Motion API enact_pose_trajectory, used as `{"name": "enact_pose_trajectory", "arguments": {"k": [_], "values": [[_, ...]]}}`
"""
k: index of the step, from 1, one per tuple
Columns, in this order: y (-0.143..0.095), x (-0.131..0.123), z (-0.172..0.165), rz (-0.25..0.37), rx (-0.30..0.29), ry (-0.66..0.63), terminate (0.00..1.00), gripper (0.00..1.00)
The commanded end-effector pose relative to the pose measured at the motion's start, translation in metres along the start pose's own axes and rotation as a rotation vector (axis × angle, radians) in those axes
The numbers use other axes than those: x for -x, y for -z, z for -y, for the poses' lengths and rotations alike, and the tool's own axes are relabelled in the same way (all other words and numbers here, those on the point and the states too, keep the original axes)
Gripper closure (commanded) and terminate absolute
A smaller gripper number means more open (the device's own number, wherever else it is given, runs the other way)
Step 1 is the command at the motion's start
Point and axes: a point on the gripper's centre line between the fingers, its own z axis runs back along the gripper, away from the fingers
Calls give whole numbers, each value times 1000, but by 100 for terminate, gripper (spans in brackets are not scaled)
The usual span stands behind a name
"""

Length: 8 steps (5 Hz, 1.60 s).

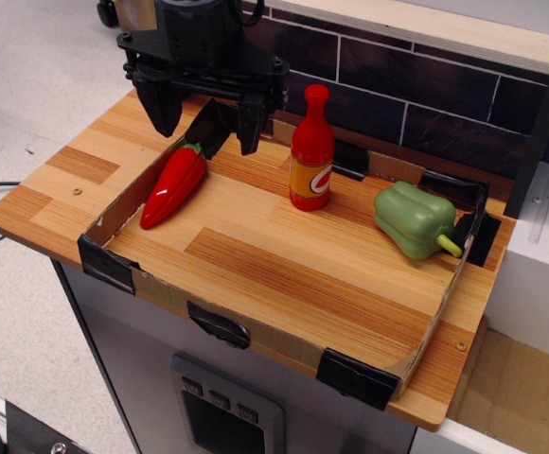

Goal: Topple hot sauce bottle

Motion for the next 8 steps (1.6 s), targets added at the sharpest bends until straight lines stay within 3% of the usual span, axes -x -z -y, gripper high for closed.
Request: {"name": "enact_pose_trajectory", "arguments": {"k": [1,2,3,5,6,7,8], "values": [[0,0,0,0,0,0,0,0],[1,-21,14,7,22,-4,0,0],[3,-38,30,74,31,27,0,0],[2,-59,55,102,146,141,0,0],[3,-73,63,141,125,123,0,0],[10,-74,59,154,60,112,0,0],[18,-73,63,148,-9,121,0,100]]}}
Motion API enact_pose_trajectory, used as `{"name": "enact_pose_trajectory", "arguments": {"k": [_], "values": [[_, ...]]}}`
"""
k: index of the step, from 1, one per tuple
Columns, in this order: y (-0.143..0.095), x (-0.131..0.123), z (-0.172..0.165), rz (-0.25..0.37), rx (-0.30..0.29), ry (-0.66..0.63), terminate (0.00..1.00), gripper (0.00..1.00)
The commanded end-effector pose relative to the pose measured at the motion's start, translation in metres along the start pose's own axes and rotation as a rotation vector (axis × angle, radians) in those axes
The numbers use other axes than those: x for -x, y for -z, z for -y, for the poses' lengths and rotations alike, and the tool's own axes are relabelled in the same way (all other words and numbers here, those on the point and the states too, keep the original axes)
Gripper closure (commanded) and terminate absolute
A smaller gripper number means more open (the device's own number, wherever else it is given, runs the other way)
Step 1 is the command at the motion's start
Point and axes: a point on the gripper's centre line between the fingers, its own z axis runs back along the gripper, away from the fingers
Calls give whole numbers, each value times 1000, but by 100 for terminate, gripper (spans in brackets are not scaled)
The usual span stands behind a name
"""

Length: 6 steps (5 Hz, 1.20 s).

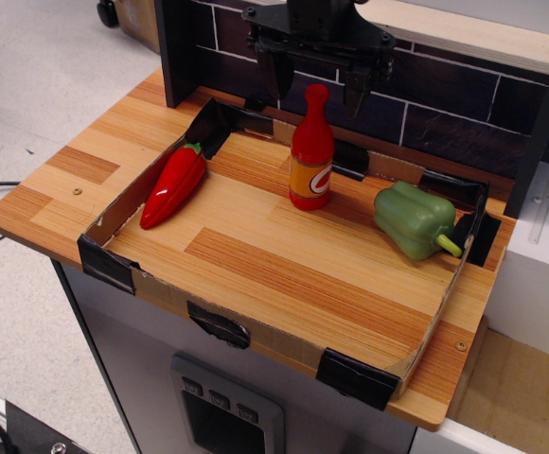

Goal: Topple hot sauce bottle

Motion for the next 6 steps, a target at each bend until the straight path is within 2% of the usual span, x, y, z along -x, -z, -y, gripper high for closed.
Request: {"name": "enact_pose_trajectory", "arguments": {"k": [1,2,3,4,5,6], "values": [[-1,-10,2,20,-90,-18,0,100],[8,-15,0,-7,-97,-39,0,100],[0,-18,-2,41,-55,-42,0,100],[-12,-23,-13,235,-4,-35,0,100],[-15,-18,-19,297,40,6,0,100],[-17,-14,-23,459,60,-10,0,100]]}}
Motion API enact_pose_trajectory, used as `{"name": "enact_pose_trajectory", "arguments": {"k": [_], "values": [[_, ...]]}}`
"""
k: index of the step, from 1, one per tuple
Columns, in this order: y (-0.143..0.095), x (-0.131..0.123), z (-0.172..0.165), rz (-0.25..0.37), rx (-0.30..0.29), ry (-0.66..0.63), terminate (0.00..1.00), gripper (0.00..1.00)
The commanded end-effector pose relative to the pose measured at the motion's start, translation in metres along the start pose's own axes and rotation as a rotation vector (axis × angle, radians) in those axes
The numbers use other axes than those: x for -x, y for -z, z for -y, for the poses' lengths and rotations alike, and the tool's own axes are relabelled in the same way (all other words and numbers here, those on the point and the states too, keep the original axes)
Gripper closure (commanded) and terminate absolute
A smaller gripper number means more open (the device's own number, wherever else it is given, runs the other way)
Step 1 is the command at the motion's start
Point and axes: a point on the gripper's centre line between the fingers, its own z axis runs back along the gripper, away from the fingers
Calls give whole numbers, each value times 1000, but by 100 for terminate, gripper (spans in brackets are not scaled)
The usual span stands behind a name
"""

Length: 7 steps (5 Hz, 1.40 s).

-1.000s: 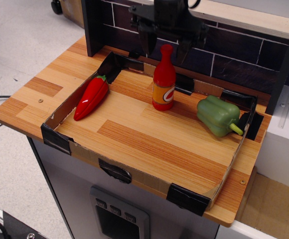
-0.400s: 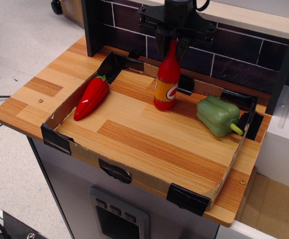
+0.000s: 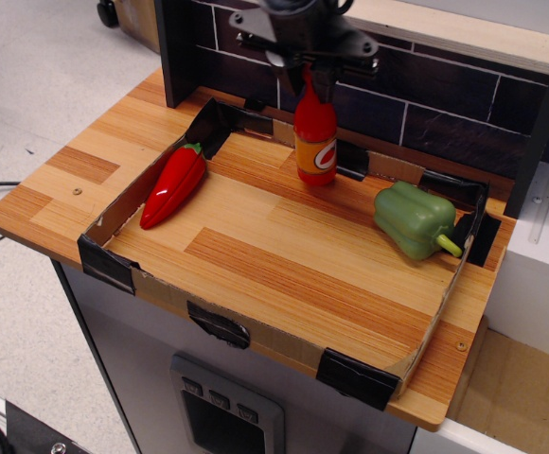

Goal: Topple hot sauce bottle

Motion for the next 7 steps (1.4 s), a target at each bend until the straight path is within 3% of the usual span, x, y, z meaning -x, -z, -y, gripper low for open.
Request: {"name": "enact_pose_trajectory", "arguments": {"k": [1,3,6,7], "values": [[-13,0,-5,259,5,20,0,100],[-9,24,-12,144,-10,34,0,100],[0,87,-11,-206,-108,-55,0,100],[8,108,-6,-306,-101,-52,0,100]]}}
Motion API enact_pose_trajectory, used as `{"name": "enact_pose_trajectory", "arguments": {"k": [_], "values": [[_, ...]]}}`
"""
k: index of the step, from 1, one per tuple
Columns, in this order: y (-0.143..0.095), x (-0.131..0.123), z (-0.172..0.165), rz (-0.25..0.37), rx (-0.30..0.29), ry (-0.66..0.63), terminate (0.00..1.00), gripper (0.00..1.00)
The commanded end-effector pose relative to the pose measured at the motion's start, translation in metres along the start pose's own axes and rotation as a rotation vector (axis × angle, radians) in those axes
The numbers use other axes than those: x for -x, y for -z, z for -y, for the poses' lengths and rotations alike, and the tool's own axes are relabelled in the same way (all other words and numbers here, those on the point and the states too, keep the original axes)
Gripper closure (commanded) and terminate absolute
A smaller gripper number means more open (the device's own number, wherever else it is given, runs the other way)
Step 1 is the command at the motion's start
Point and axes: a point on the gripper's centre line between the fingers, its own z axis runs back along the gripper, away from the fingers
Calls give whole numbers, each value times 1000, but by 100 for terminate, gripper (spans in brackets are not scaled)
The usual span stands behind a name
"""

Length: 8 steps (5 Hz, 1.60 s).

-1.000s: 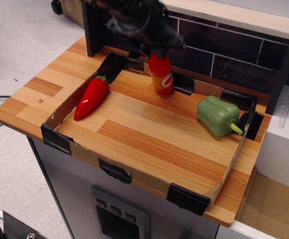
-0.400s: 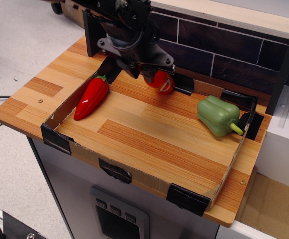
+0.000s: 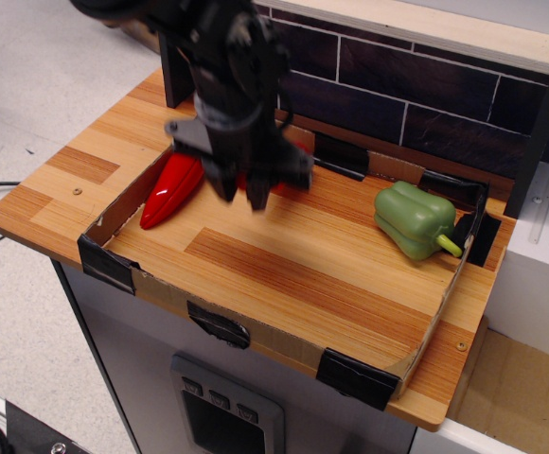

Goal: Topple hot sauce bottle

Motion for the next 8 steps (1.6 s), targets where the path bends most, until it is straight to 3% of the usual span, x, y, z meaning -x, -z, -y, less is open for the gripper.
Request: {"name": "enact_pose_trajectory", "arguments": {"k": [1,3,5,7,8], "values": [[10,15,8,-93,1,-17,0,0],[-12,6,4,-48,43,-58,0,0],[-68,-25,-4,16,57,-122,0,0],[-68,-25,-4,16,57,-122,0,0],[-68,-25,-4,16,57,-122,100,0]]}}
